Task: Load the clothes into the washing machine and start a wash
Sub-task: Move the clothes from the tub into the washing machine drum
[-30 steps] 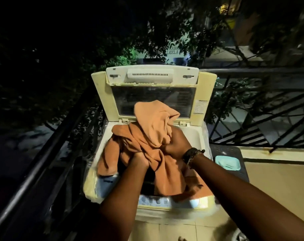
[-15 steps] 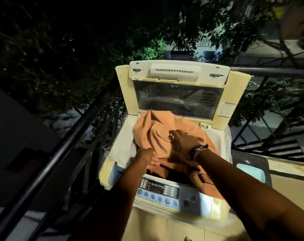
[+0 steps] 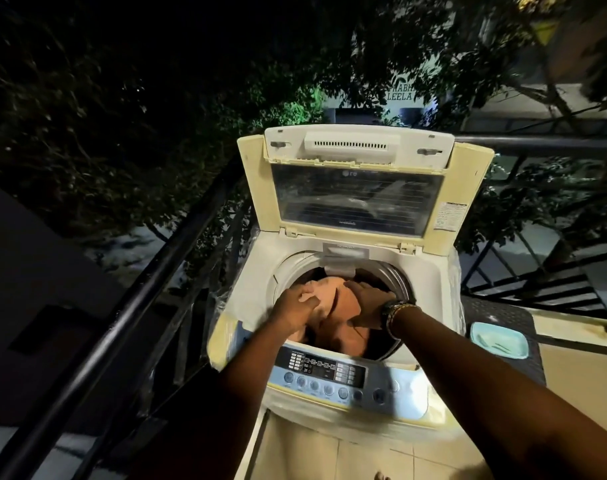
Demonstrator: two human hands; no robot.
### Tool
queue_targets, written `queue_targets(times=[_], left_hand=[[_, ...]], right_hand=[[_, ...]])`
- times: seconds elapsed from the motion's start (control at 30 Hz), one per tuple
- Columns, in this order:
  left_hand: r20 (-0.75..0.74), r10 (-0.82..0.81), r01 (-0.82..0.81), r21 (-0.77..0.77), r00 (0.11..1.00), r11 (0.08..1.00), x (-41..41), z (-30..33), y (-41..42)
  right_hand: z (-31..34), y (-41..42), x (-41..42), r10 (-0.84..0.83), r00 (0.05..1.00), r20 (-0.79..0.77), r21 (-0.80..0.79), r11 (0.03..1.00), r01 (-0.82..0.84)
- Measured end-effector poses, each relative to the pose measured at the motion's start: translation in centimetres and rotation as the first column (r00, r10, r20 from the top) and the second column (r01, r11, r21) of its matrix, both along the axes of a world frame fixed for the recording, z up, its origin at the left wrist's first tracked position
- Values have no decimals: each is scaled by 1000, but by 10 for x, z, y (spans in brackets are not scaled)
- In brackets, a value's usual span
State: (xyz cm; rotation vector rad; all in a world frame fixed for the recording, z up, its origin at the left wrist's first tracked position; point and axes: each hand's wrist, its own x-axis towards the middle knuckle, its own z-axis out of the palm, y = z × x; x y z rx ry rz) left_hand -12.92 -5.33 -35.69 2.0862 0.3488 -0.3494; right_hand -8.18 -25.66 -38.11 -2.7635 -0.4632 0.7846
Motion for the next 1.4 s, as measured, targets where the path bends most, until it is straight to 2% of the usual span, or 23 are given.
queue_targets(times=[0.2, 0.3, 0.47, 0.53, 0.67, 0.8, 0.87, 0.93, 1.0, 1.13, 1.27, 1.4], left_hand=[[11, -77, 77, 26, 997, 997, -9, -6, 4], [33, -126, 123, 74, 992, 990, -10, -8, 1], [147, -260, 239, 145, 954, 960, -16, -9, -39], [216, -305, 287, 110, 928, 952, -28, -8, -70], [313, -450, 423, 156, 836, 893, -65, -7, -140], [437, -619, 561, 271, 652, 782, -121, -10, -211], [439, -716, 626, 357, 543, 693, -150, -15, -244], [399, -790, 683, 405, 466, 608, -177, -28, -274], [338, -828, 707, 433, 448, 559, -204, -45, -298], [163, -872, 728, 491, 462, 478, -263, -97, -339], [-41, -881, 792, 459, 471, 402, -318, -162, -385], [-94, -879, 808, 449, 467, 381, -346, -230, -426]], right_hand=[[14, -20, -25, -86, 996, 34, 91, 992, 83], [21, -38, -41, -187, 981, 47, 104, 978, 181], [30, -92, -104, -410, 908, 82, 132, 908, 398], [26, -123, -137, -505, 858, 92, 130, 861, 492], [25, -181, -208, -627, 774, 92, 95, 779, 620], [22, -242, -288, -723, 688, 61, 31, 691, 722], [14, -274, -329, -754, 656, 39, -18, 656, 755], [0, -304, -367, -766, 643, 3, -60, 642, 765], [-19, -329, -399, -757, 652, -36, -114, 651, 750], [-68, -375, -447, -728, 681, -83, -130, 685, 717], [-139, -418, -493, -674, 720, -164, -136, 739, 660], [-217, -456, -496, -620, 757, -209, -177, 785, 594]])
